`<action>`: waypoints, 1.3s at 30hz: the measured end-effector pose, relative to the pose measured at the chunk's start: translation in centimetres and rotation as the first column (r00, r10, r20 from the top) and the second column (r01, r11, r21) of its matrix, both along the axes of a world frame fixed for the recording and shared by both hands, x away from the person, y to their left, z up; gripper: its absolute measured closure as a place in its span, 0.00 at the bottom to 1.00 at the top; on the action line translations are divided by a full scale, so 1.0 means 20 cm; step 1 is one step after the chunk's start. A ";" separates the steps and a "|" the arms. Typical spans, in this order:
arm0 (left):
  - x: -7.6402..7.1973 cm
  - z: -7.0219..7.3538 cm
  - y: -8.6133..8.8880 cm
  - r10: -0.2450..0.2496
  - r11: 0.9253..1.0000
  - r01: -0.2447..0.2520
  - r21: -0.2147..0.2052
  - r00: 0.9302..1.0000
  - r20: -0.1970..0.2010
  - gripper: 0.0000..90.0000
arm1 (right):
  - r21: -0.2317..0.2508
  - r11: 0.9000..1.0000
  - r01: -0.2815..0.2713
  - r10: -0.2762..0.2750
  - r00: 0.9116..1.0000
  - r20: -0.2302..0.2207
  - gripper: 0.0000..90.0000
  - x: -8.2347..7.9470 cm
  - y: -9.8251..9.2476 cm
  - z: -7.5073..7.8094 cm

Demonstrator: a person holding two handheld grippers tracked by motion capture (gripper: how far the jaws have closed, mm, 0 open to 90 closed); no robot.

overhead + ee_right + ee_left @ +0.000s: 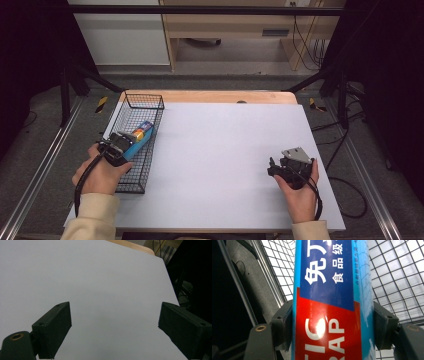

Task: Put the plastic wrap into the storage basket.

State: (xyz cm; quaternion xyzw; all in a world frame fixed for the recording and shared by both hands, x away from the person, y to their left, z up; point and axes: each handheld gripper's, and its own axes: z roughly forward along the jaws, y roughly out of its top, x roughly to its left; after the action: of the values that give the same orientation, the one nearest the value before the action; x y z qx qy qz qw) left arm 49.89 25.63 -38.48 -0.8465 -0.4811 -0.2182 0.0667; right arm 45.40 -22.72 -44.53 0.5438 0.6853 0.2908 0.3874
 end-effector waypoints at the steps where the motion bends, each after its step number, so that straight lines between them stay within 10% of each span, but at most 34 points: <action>1: 0.00 0.00 0.00 0.000 1.000 0.000 0.000 1.000 0.001 0.35 | 0.001 1.000 0.000 0.000 1.000 0.000 0.13 0.00 0.00 0.00; 6: -0.01 0.00 -0.01 -0.008 1.000 0.008 0.009 1.000 0.013 0.35 | -0.002 1.000 -0.004 0.004 1.000 0.001 0.13 0.00 0.00 0.00; 10: -0.05 0.06 -0.02 -0.002 1.000 0.002 0.003 0.995 0.096 0.24 | 0.001 1.000 -0.002 0.002 1.000 0.000 0.12 0.00 0.00 0.00; 17: -0.14 0.24 -0.08 -0.058 0.994 0.078 -0.071 0.967 0.248 0.16 | 0.002 1.000 -0.001 0.001 1.000 -0.005 0.11 0.00 0.00 0.00; 24: -0.20 0.35 -0.19 -0.123 0.974 0.179 -0.140 0.932 0.341 0.13 | -0.001 1.000 0.005 -0.005 1.000 -0.004 0.09 0.00 -0.01 0.00; 39: -0.26 0.36 -0.45 -0.278 0.915 0.367 -0.168 0.875 0.397 0.14 | 0.002 1.000 0.011 -0.011 1.000 -0.012 0.07 0.00 -0.03 -0.01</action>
State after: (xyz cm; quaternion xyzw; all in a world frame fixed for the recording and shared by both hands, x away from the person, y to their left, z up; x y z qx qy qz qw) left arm 44.68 16.61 -31.37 -0.8615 -0.3586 -0.3202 -0.1631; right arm 45.44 -23.38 -44.65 0.5497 0.6844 0.2862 0.3841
